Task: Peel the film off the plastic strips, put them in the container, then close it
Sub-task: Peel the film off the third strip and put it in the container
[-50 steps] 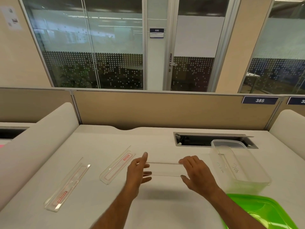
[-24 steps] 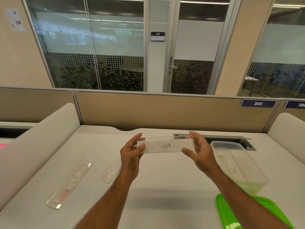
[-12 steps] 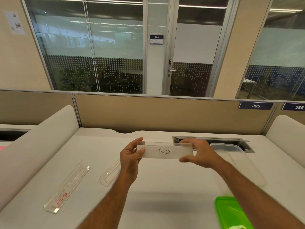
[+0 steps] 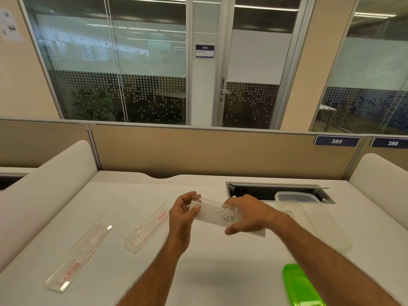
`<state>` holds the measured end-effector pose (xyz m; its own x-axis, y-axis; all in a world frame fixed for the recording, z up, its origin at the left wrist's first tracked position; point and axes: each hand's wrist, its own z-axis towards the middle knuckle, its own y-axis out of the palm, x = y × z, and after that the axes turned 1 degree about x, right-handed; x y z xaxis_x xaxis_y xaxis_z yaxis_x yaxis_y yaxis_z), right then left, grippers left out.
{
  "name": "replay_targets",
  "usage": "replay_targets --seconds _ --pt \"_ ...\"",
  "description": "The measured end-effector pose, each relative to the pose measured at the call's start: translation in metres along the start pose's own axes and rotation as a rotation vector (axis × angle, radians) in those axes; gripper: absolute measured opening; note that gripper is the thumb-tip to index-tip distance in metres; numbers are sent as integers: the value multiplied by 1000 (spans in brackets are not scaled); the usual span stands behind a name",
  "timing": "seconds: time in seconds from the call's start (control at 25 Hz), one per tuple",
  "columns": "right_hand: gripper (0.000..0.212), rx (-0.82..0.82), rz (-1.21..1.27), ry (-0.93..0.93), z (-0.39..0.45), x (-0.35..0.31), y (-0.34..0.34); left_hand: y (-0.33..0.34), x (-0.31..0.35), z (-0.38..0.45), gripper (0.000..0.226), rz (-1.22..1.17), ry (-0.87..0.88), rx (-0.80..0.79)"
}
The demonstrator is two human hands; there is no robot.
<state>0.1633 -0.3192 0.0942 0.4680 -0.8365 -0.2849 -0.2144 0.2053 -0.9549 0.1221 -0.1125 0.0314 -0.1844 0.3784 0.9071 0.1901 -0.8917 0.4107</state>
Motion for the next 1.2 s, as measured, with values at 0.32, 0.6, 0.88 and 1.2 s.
replay_targets --seconds 0.32,0.6,0.88,1.2 --pt "65 255 -49 403 -5 68 -9 -8 -48 13 68 1106 50 -83" --pt "68 499 8 783 -28 170 -14 -43 -118 25 94 1647 5 -267" --pt "63 404 -8 987 -41 216 8 -57 -153 26 105 1753 81 -273" --pt "51 336 -41 1075 -37 226 25 -57 -156 30 100 1763 119 -223"
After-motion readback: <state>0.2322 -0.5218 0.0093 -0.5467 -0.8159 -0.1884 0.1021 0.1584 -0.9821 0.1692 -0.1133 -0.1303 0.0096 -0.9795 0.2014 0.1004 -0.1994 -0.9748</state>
